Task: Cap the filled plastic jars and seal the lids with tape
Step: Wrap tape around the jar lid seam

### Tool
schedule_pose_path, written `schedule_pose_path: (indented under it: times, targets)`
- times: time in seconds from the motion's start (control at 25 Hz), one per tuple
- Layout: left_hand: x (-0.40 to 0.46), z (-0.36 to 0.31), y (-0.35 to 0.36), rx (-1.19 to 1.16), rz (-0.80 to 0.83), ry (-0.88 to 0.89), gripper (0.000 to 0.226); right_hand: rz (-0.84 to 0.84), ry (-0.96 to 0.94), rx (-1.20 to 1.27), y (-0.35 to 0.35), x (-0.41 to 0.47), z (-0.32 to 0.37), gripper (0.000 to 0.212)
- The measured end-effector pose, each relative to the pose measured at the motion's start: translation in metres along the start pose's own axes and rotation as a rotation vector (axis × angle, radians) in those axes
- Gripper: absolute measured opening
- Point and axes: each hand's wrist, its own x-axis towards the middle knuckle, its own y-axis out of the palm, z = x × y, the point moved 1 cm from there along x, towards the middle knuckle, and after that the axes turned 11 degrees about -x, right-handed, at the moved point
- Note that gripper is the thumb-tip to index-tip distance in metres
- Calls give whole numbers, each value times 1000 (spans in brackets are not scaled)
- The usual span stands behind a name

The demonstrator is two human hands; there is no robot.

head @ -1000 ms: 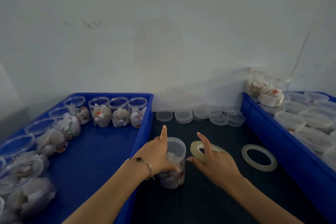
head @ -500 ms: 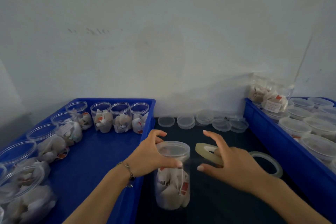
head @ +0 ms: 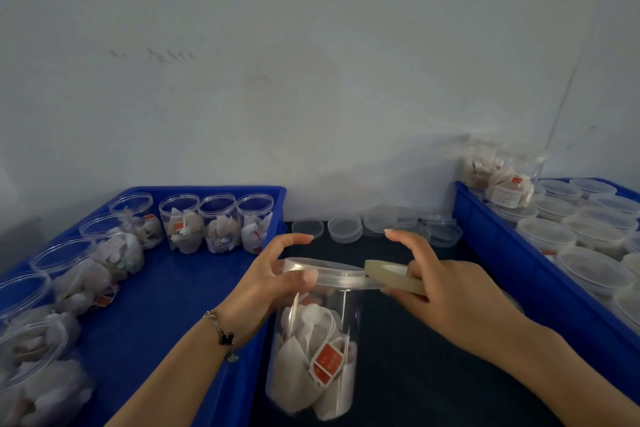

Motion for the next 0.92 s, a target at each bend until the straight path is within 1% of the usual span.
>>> schedule_pose_path:
  times: [0.16,0.32,0.4,0.52,0.64,0.72,0.76,0.8,0.84,0.92]
  targets:
    - [-1,2,2,-143,-10,-1,112,-8,17,-79,5,9,7,60]
    - [-3,1,3,-192,-48,9,113,32,13,-188,12,19,19,37]
    - [-4,2,4,-205,-44,10,114,50,-13,-230,17,21,27,35]
    - [-3,7,6,-173,-17,0,114,85,34,-156,26,24,33,36]
    - [-5,11,5,-149,-21,-30,111,108,112,-69,34,28,38,33]
    - [-1,13,8,-115,16,-53,111,74,158,-26,36,26,41,30]
    - [4,12,12,-84,-1,-60,112,34,169,-17,36,23,42,29]
    - [3,12,15,-100,-1,-52,115,-15,177,-4,35,21,43,29]
    - [0,13,16,-171,20,-28,115,-63,179,20,34,19,44,33]
    - [2,13,17,-347,-62,-32,90,-126,185,78,32,15,46,44]
